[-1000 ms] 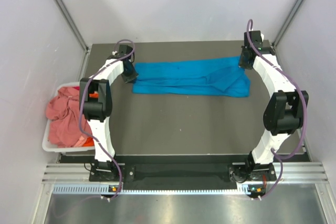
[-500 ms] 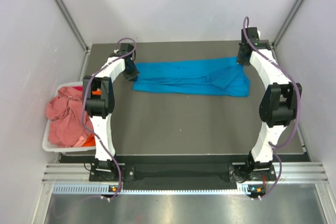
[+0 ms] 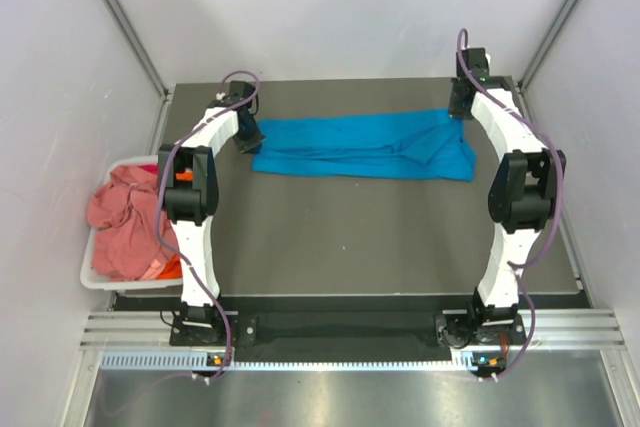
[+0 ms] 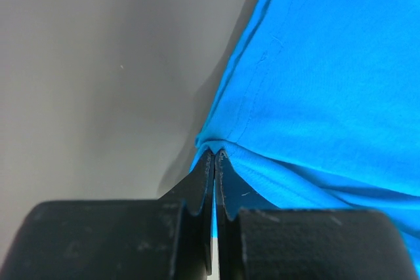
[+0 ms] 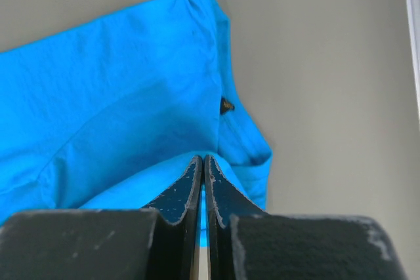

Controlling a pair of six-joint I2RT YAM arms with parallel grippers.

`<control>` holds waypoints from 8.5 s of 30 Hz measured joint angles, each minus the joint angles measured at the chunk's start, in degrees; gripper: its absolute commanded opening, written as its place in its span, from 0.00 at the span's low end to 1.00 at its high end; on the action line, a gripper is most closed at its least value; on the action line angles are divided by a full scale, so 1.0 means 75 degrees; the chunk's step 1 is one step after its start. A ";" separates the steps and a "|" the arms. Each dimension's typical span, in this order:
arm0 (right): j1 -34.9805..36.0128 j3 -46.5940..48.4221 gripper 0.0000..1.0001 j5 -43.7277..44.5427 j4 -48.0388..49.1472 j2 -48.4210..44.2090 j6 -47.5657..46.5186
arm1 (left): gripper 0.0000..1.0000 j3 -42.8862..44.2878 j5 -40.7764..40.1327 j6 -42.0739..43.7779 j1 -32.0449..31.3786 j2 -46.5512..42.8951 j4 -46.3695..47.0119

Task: Fold and stack the t-shirts
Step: Fold the tshirt

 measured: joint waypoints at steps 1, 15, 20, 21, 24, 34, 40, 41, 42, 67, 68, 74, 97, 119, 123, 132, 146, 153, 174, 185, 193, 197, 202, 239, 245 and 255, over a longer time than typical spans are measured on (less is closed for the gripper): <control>0.0000 0.0085 0.00 -0.0003 0.0006 0.0047 -0.0055 | 0.00 0.0000 -0.0015 0.0000 0.0000 0.0015 -0.0006; 0.0032 0.0577 0.00 -0.0087 0.0318 0.0924 -0.0903 | 0.08 -0.0003 -0.0090 0.0035 0.0000 0.0114 -0.0017; 0.0047 0.0711 0.02 -0.0163 0.0323 0.0988 -0.0941 | 0.22 0.0015 -0.0122 0.0096 0.0000 0.0114 -0.0020; 0.0047 0.0761 0.02 -0.0187 0.0329 0.0988 -0.0935 | 0.24 0.0026 -0.0160 0.0119 0.0000 0.0111 -0.0038; 0.0050 0.0970 0.03 -0.0309 0.0309 0.1008 -0.0933 | 0.28 0.0058 -0.0484 0.0230 -0.0041 0.0041 -0.0117; 0.0052 0.1381 0.19 -0.0583 0.0248 0.1311 -0.0787 | 0.37 -0.0819 -0.0726 0.0600 -0.0242 -0.1690 0.0000; 0.0064 0.1644 0.30 -0.0522 -0.0099 0.1393 -0.0449 | 0.37 -0.1597 -0.0038 0.0632 -0.0245 -0.2212 0.0347; 0.0064 0.1620 0.31 -0.0493 -0.0166 0.1373 -0.0353 | 0.37 -0.1731 0.0020 0.0641 -0.0245 -0.2189 0.0385; 0.0064 0.1550 0.31 -0.0463 -0.0251 0.1323 -0.0239 | 0.38 -0.1853 0.0090 0.0659 -0.0245 -0.2154 0.0385; -0.1139 -0.3550 0.34 -0.1463 0.0187 -0.1343 0.1923 | 0.16 -0.2031 0.0527 0.1314 -0.0245 -0.1087 0.0641; -0.1142 -0.3590 0.34 -0.1478 0.0277 -0.1343 0.1923 | 0.03 -0.2031 0.0533 0.1338 -0.0245 -0.1087 0.0644; -0.1172 -0.3637 0.31 -0.1472 0.0662 -0.1285 0.1909 | 0.00 -0.2031 0.0717 0.1396 -0.0245 -0.1090 0.0647; -0.1256 -0.3847 0.35 -0.1271 0.1151 -0.0921 0.1853 | 0.00 -0.2643 0.0466 0.0848 -0.0259 -0.1445 0.0746; -0.1256 -0.4112 0.00 -0.0903 0.1370 -0.0799 0.1614 | 0.00 -0.2620 0.0128 0.0766 -0.0329 -0.1445 0.0662; -0.1244 -0.4112 0.00 -0.0836 0.1364 -0.0807 0.1565 | 0.00 -0.2608 0.0020 0.0766 -0.0347 -0.1445 0.0609; -0.1239 -0.4456 0.00 -0.0356 0.0941 -0.1297 0.1451 | 0.00 -0.2687 -0.0271 0.0769 -0.0376 -0.1513 0.0472; -0.1239 -0.6481 0.12 -0.0105 0.0711 -0.2938 0.1507 | 0.19 -0.4138 -0.0353 0.0793 -0.0425 -0.2605 0.0181; -0.1247 -0.6414 0.27 0.0137 0.0259 -0.3252 0.1577 | 0.30 -0.4162 -0.0638 0.0903 -0.0423 -0.3022 -0.0592; -0.0857 -0.5741 0.43 -0.2159 0.1472 -0.3369 0.3118 | 0.37 -0.2579 0.2174 0.1381 -0.1113 -0.3418 -0.0379; 0.0379 -0.6376 0.44 -0.2428 0.2261 -0.3086 0.4476 | 0.37 -0.2940 0.2092 0.1070 -0.1011 -0.2605 0.0070; 0.0428 -0.6376 0.44 -0.2279 0.2180 -0.2932 0.4843 | 0.38 -0.3220 0.1923 0.1052 -0.0959 -0.2559 0.0108; 0.0466 -0.6376 0.43 -0.2180 0.2180 -0.2809 0.4948 | 0.38 -0.3220 0.1923 0.1052 -0.0959 -0.2559 0.0108; 0.0536 -0.6376 0.38 -0.2046 0.2177 -0.2634 0.5068 | 0.38 -0.3220 0.1923 0.1052 -0.0959 -0.2567 0.0111; -0.0256 -0.3462 0.29 -0.3153 0.1923 -0.1577 0.0676 | 0.39 -0.2136 0.3538 0.0766 -0.3075 -0.1550 0.3156; -0.0944 -0.2597 0.29 -0.3692 0.1918 -0.0694 -0.0125 | 0.39 -0.1440 0.3474 0.0618 -0.3523 -0.0548 0.3809; -0.1078 -0.1239 0.26 -0.4048 0.1510 0.0708 -0.1058 | 0.40 -0.0676 0.3130 0.0221 -0.3847 0.0501 0.4858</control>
